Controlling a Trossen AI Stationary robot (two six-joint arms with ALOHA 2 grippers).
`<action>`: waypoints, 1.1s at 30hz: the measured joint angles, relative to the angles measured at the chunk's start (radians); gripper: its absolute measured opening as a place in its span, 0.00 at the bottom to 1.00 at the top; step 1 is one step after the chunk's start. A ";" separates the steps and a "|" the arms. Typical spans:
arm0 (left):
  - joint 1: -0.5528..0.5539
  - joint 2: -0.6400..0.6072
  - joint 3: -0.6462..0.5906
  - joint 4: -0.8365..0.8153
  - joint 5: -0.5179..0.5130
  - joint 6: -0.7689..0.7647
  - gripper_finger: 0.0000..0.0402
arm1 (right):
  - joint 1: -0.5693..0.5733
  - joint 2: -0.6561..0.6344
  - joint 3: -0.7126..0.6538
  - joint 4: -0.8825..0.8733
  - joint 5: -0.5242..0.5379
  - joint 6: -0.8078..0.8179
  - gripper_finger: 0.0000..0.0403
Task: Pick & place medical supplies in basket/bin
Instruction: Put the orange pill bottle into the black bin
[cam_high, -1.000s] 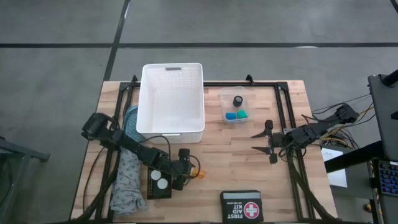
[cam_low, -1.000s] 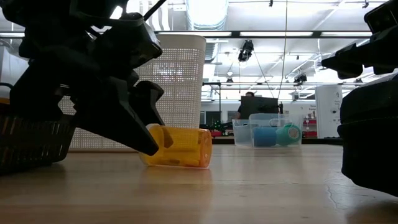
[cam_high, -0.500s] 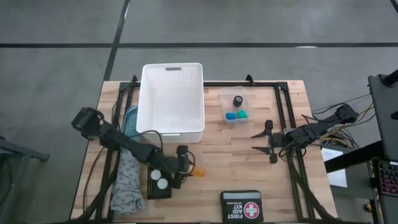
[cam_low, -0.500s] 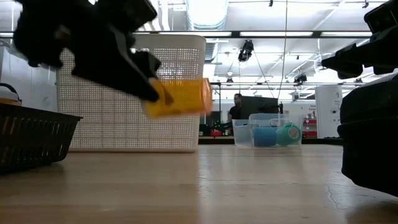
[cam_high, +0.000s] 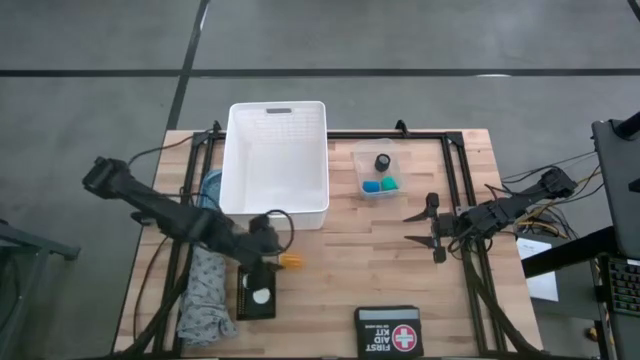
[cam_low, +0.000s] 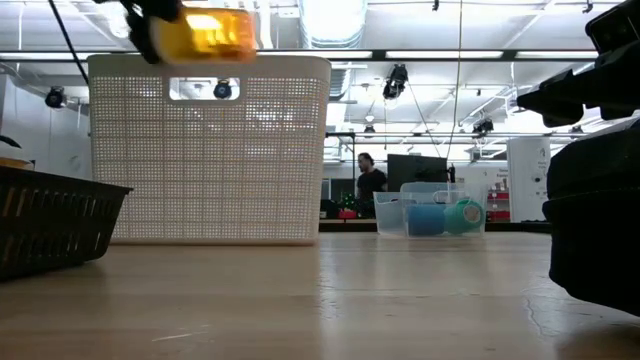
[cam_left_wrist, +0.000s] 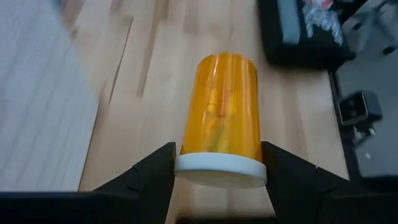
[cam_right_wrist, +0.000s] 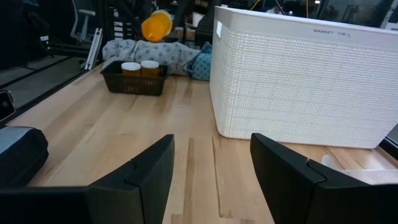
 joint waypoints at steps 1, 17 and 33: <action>-0.008 -0.003 0.039 -0.082 0.000 -0.035 0.55 | 0.000 0.000 0.000 0.001 0.000 0.000 0.51; -0.231 0.011 0.281 -0.521 0.168 -0.684 0.55 | 0.000 0.000 0.000 0.001 0.000 0.000 0.51; -0.287 0.155 0.279 -0.512 0.420 -1.133 0.55 | 0.000 0.000 0.000 0.001 0.000 0.000 0.51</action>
